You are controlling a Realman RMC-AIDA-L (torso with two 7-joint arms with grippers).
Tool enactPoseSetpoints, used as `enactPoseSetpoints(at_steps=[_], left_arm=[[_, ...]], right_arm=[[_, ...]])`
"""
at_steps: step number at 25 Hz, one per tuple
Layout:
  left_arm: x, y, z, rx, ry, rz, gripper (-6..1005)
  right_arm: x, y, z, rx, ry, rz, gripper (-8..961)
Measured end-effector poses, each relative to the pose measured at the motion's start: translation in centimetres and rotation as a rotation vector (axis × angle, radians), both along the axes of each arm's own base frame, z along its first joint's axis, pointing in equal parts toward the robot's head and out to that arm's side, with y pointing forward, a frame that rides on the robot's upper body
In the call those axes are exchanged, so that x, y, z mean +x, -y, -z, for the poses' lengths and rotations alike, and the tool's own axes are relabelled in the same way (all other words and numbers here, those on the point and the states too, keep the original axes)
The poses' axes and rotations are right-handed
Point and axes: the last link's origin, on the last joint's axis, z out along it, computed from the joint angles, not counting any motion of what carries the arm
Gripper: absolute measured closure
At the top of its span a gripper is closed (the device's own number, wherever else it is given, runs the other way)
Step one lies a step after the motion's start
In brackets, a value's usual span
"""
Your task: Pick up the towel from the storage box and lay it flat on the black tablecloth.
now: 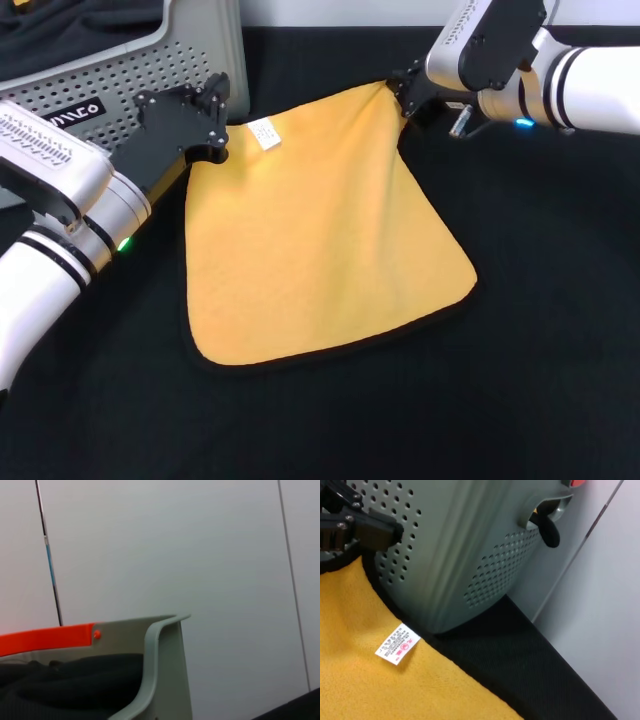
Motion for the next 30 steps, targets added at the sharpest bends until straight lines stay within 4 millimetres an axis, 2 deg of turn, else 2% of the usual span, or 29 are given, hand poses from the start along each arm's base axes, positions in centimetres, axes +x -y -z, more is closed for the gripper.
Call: enactPoseSetpoints(at_steps=[13, 19, 24, 26, 30], left_arm=[[-0.2, 0.1, 0.0, 0.017, -0.054, 0.013, 981], [-0.6, 0.2, -0.5, 0.048, -0.034, -0.011, 898], [-1.2, 0.9, -0.9, 0.080, -0.043, -0.006, 829], [-1.3, 1.4, -1.1, 0.096, -0.049, 0.008, 597], [-1.6, 2.7, -1.5, 0.124, -0.027, 0.030, 454]], right_arm=[[0.0, -0.3, -0.3, 0.020, 0.011, -0.010, 866], [0.0, -0.7, -1.0, 0.056, -0.002, -0.020, 864], [-0.2, -0.2, -1.3, 0.084, -0.011, -0.073, 691], [-0.1, 0.3, -1.6, 0.098, -0.024, -0.098, 632], [0.1, 0.9, -2.1, 0.120, -0.053, -0.111, 538]])
